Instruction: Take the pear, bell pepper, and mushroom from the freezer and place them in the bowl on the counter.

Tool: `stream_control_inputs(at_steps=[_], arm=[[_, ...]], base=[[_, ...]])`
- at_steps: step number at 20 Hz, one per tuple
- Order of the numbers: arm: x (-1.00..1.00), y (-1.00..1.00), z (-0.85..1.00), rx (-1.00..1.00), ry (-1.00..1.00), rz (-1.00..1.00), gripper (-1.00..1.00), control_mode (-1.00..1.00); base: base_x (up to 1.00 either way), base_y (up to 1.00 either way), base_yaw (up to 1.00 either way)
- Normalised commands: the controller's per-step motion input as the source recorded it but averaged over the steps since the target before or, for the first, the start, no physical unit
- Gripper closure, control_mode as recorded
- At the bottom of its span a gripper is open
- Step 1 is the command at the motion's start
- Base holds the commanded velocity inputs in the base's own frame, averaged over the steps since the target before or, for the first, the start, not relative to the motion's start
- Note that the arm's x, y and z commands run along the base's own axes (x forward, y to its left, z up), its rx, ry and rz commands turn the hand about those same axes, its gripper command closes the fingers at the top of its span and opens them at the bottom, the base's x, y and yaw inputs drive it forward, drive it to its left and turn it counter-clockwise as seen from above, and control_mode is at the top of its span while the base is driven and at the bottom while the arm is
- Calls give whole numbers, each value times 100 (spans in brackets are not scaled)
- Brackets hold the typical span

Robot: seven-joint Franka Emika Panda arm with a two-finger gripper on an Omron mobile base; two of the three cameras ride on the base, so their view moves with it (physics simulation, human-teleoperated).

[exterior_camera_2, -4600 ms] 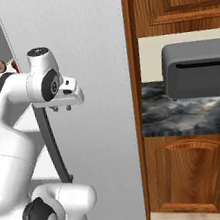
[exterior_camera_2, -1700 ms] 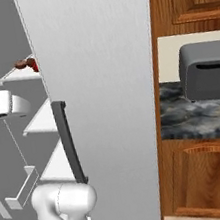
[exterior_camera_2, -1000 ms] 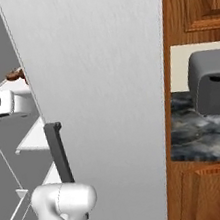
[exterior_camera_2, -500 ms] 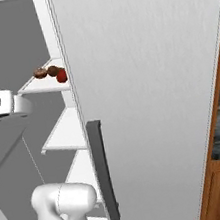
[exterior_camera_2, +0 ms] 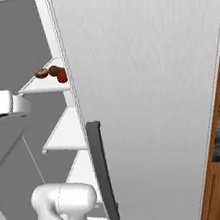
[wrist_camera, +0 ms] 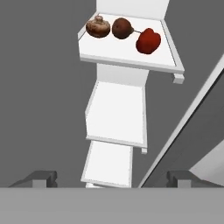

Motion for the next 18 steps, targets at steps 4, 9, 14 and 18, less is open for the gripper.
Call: stream_control_inputs(at_steps=[4, 9, 14, 18], arm=[[0, 0, 0, 0, 0, 0, -100, 100], [0, 0, 0, 0, 0, 0, -100, 100], [0, 0, 0, 0, 0, 0, -100, 100], [0, 0, 0, 0, 0, 0, -100, 100]], base=[[10, -44, 37], [4, -100, 35], [50, -34, 20], [100, 0, 21]])
